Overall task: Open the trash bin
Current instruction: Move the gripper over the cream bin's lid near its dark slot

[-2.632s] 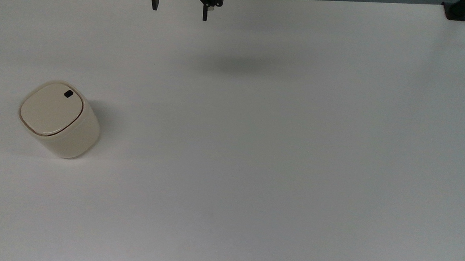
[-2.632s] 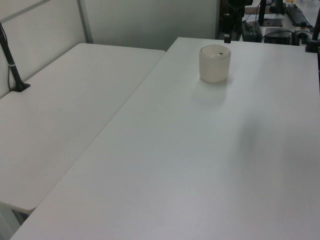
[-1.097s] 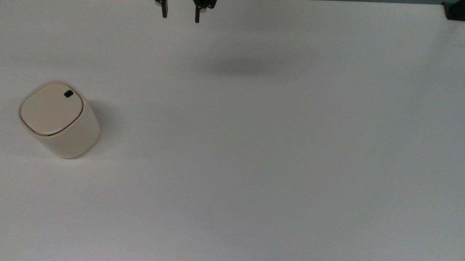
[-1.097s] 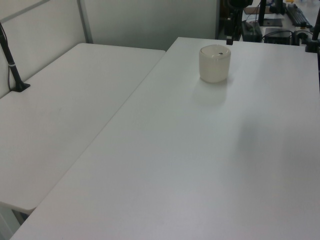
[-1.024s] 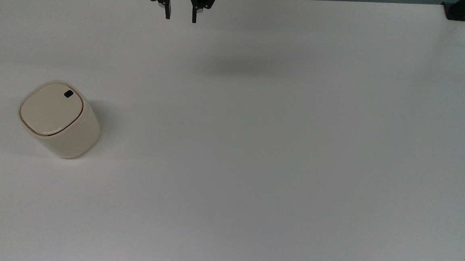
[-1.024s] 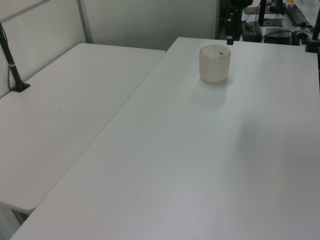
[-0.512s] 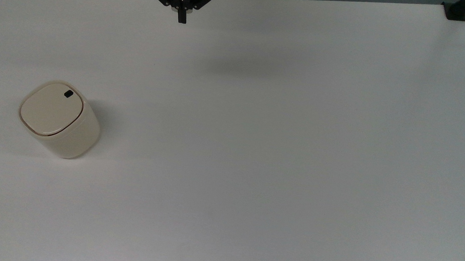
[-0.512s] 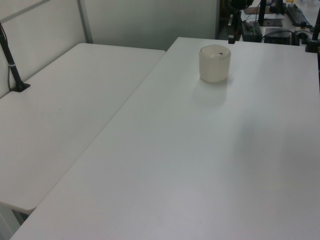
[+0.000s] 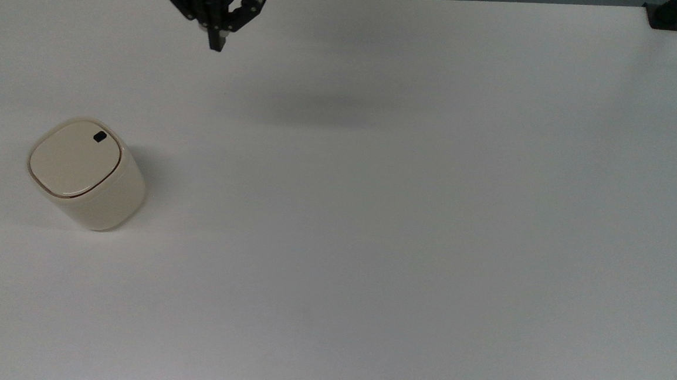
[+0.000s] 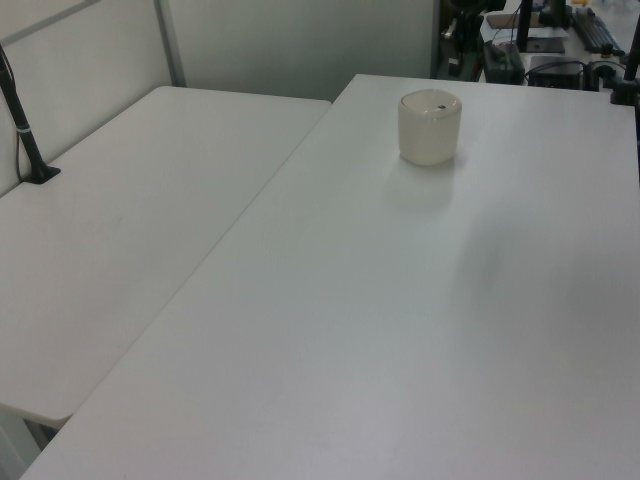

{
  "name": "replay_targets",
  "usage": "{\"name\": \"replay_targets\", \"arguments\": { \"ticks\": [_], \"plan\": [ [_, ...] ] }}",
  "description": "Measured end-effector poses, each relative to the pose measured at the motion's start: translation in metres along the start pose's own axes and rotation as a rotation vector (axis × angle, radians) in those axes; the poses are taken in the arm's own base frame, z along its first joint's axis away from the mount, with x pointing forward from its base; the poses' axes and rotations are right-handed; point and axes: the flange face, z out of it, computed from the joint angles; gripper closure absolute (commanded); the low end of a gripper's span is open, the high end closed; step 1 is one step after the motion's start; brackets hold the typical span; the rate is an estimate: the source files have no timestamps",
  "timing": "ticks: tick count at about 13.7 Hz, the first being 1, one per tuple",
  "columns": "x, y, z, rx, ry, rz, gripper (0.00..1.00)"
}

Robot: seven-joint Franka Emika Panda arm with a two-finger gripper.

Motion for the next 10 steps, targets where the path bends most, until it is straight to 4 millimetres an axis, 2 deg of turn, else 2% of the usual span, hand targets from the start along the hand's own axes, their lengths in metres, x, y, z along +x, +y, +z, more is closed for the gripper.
{"name": "replay_targets", "arguments": {
  "ticks": [2, 5, 10],
  "plan": [
    [0.02, 0.031, 0.021, -0.006, 0.045, 0.07, 1.0],
    [0.038, 0.063, 0.043, -0.013, 0.09, 0.128, 1.0],
    [0.055, 0.097, 0.081, -0.026, 0.12, 0.187, 1.0]
  ]
}}
